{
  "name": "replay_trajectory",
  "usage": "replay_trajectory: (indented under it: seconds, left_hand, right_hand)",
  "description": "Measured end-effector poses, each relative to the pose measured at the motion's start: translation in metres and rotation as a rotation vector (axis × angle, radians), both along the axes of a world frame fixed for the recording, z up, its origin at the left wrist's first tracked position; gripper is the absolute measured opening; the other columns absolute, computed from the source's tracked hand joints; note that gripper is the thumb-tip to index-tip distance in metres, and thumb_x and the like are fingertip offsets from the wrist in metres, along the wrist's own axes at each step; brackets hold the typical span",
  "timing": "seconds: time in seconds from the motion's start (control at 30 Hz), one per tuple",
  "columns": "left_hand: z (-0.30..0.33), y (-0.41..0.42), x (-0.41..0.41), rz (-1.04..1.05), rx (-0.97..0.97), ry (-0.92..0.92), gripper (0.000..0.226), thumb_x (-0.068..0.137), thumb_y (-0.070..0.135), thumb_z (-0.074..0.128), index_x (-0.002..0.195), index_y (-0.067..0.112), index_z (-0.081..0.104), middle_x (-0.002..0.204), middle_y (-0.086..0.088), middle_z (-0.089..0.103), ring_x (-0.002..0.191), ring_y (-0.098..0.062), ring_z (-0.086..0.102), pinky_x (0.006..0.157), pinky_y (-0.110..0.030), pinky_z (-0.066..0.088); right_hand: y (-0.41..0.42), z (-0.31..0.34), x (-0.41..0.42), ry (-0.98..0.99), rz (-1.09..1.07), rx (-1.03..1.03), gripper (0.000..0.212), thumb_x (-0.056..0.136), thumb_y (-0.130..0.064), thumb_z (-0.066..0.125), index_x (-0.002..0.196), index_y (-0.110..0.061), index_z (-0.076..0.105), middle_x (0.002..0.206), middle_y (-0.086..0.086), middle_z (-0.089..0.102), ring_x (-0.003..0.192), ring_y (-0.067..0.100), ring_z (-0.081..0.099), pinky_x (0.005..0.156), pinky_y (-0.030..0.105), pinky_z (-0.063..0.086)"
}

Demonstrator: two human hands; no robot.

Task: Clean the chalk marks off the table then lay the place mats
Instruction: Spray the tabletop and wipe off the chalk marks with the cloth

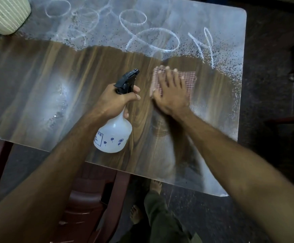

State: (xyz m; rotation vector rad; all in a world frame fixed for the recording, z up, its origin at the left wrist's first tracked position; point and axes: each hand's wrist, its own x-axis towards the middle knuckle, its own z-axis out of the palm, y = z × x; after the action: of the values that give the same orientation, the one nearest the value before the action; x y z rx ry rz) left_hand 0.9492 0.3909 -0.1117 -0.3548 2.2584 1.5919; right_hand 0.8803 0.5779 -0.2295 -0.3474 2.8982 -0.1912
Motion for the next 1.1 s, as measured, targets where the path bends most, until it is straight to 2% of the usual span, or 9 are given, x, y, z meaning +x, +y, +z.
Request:
replay_trajectory:
  seconds: [0.13,0.3,0.43,0.53,0.6,0.7,0.83,1.0,1.1]
  left_hand:
    - [0.006,0.007,0.014,-0.036,0.028,0.025,0.016,0.087,0.009,0.067,0.102,0.005,0.066,0.104,-0.019,0.069,0.036,-0.024,0.048,0.049,-0.027,0.047]
    - [0.013,0.006,0.044,-0.049,0.035,0.016,0.019,0.087,0.010,0.068,0.104,0.004,0.066,0.106,-0.014,0.069,0.036,-0.021,0.050,0.050,-0.029,0.048]
    - [0.013,0.001,0.070,-0.076,0.030,0.008,0.018,0.087,0.010,0.068,0.104,0.004,0.065,0.104,-0.010,0.069,0.036,-0.022,0.049,0.048,-0.027,0.048]
    - [0.013,-0.003,0.090,-0.088,0.025,0.015,0.018,0.086,0.010,0.069,0.103,0.005,0.066,0.107,-0.006,0.068,0.038,-0.024,0.048,0.047,-0.027,0.047]
    - [0.014,-0.001,0.100,-0.104,0.026,0.020,0.018,0.086,0.010,0.069,0.102,0.005,0.066,0.107,-0.003,0.068,0.040,-0.025,0.047,0.046,-0.026,0.046]
    - [0.017,0.005,0.114,-0.126,0.031,0.031,0.017,0.086,0.009,0.069,0.102,0.005,0.065,0.102,-0.001,0.069,0.038,-0.025,0.046,0.046,-0.024,0.045]
    - [0.022,0.007,0.125,-0.146,0.032,0.044,0.017,0.085,0.011,0.069,0.101,0.006,0.066,0.103,-0.002,0.070,0.039,-0.026,0.047,0.050,-0.025,0.045]
    - [0.023,0.003,0.137,-0.168,0.034,0.036,0.016,0.086,0.011,0.068,0.101,0.007,0.066,0.106,-0.009,0.069,0.038,-0.024,0.047,0.050,-0.027,0.046]
    - [0.022,0.004,0.141,-0.177,0.029,0.033,0.017,0.086,0.010,0.067,0.102,0.006,0.066,0.110,-0.018,0.067,0.037,-0.022,0.047,0.049,-0.026,0.046]
  right_hand:
    - [-0.017,0.000,0.112,0.024,0.162,-0.099,0.070,0.098,-0.054,0.021,0.159,-0.022,0.009,0.166,0.006,0.001,0.152,0.027,-0.002,0.123,0.047,0.001]
    - [0.042,0.001,0.212,-0.021,0.137,-0.055,0.068,0.097,-0.059,0.021,0.158,-0.029,0.013,0.166,-0.001,0.004,0.153,0.022,0.001,0.122,0.047,0.009]
    - [0.082,0.003,0.195,-0.028,-0.086,0.015,0.070,0.096,-0.062,0.011,0.157,-0.031,-0.003,0.165,0.000,-0.010,0.152,0.022,-0.008,0.123,0.046,-0.002]
    - [0.066,0.002,0.175,0.000,-0.244,-0.020,0.072,0.095,-0.059,0.011,0.158,-0.026,0.001,0.166,0.004,-0.006,0.152,0.026,-0.006,0.121,0.047,-0.003]
    - [0.035,0.003,0.180,0.015,-0.245,-0.024,0.073,0.095,-0.057,0.015,0.158,-0.023,0.006,0.166,0.007,-0.001,0.152,0.029,-0.002,0.122,0.050,0.001]
    - [0.001,0.002,0.218,0.016,-0.104,-0.051,0.071,0.095,-0.055,0.022,0.158,-0.024,0.012,0.166,0.005,0.005,0.152,0.027,0.004,0.122,0.049,0.007]
    - [0.026,-0.002,0.266,0.051,-0.039,-0.053,0.067,0.096,-0.055,0.026,0.156,-0.026,0.023,0.165,0.001,0.015,0.151,0.024,0.013,0.121,0.047,0.014]
    - [0.087,0.001,0.267,-0.003,-0.170,-0.024,0.069,0.096,-0.060,0.013,0.158,-0.031,0.004,0.166,-0.001,-0.003,0.152,0.021,-0.003,0.123,0.048,0.004]
    - [0.080,0.004,0.242,0.004,-0.303,-0.035,0.070,0.097,-0.059,0.013,0.158,-0.027,0.002,0.166,0.003,-0.006,0.152,0.026,-0.004,0.122,0.049,0.000]
